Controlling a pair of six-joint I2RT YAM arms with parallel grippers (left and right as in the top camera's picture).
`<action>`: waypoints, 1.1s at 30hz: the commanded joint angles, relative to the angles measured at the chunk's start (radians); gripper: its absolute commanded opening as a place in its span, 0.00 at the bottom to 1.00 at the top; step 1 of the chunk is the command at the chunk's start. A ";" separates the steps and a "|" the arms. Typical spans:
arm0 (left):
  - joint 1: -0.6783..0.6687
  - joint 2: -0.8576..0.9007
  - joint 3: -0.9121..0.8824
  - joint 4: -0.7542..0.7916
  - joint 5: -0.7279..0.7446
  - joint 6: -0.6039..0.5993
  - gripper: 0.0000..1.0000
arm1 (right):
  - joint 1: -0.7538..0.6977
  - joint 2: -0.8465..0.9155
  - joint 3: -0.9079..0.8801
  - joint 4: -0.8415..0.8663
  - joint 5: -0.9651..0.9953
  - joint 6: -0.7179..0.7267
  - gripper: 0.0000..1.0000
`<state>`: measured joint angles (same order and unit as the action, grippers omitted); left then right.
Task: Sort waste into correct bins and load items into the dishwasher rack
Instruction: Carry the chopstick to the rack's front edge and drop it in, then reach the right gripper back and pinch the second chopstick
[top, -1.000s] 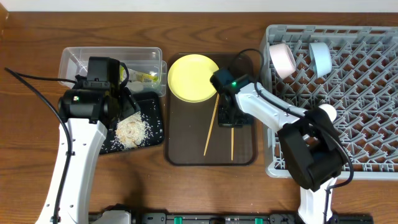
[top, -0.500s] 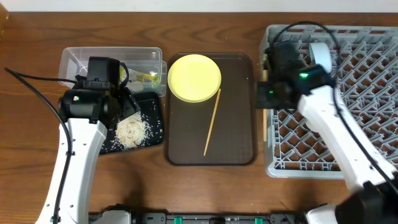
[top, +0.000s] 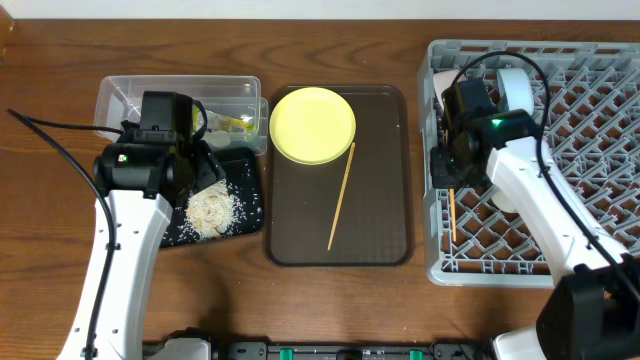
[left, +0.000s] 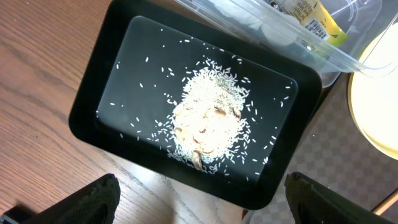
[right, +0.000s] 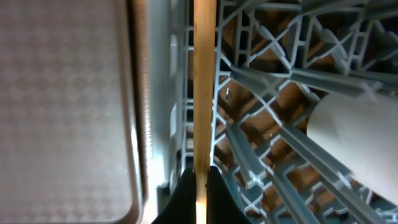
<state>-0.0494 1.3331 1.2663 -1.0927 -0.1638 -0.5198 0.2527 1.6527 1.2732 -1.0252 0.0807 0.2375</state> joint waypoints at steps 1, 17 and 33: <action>0.004 -0.014 0.006 -0.002 -0.008 0.002 0.88 | -0.008 0.021 -0.033 0.032 0.024 -0.014 0.01; 0.004 -0.014 0.006 -0.002 -0.008 0.002 0.88 | 0.000 -0.011 0.110 0.096 0.042 -0.030 0.25; 0.004 -0.014 0.006 -0.002 -0.008 0.002 0.88 | 0.310 0.129 0.123 0.233 -0.145 0.161 0.54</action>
<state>-0.0494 1.3331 1.2663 -1.0927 -0.1638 -0.5198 0.5049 1.7172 1.3903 -0.7918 -0.0978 0.3206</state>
